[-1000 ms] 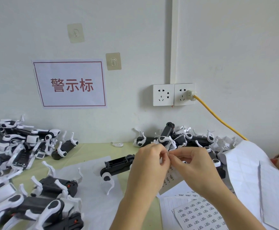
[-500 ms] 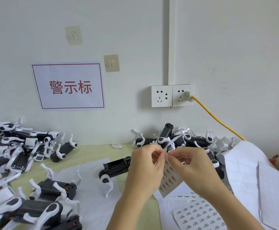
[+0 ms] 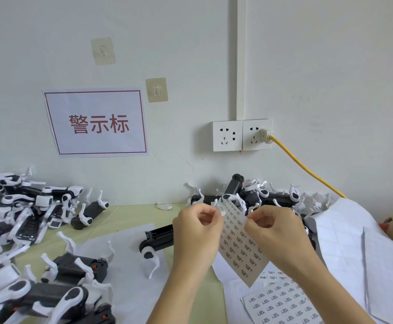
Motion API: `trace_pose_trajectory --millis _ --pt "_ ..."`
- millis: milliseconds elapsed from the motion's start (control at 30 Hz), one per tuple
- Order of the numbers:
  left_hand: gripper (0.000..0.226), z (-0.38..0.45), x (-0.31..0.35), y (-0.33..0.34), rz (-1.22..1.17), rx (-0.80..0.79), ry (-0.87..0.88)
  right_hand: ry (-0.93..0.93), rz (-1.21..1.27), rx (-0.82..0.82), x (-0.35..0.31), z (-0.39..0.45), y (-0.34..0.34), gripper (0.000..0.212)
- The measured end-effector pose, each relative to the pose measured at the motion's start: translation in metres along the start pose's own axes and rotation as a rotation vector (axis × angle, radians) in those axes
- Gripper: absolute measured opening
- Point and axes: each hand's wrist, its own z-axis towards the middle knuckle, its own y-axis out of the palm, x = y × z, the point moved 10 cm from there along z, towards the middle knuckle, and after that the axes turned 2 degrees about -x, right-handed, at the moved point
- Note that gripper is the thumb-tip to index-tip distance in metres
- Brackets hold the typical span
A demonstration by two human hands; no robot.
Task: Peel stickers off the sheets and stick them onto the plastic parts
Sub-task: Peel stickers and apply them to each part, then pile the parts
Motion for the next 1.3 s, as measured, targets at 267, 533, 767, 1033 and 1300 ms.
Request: trace_pose_trajectory --millis 267,533,767,1033,1300 --pt "0.019 -0.003 -0.018 -0.008 -0.190 0.053 -0.195 0.135 -0.292 0.084 0.020 0.002 -0.019 0.020" --pt "0.017 -0.005 -0.019 -0.009 -0.216 0.077 -0.224 -0.175 -0.162 0.027 -0.027 -0.011 0.002 0.026" --pt "0.016 -0.006 -0.015 -0.008 -0.193 0.073 -0.207 -0.300 0.013 -0.240 -0.048 -0.028 0.043 0.051" --pt "0.022 -0.004 -0.017 -0.005 -0.214 0.048 -0.201 -0.302 0.100 -0.285 -0.049 -0.029 0.048 0.060" --pt "0.032 0.001 -0.008 0.004 -0.075 -0.091 -0.087 -0.153 0.133 -0.147 -0.025 -0.017 0.034 0.039"
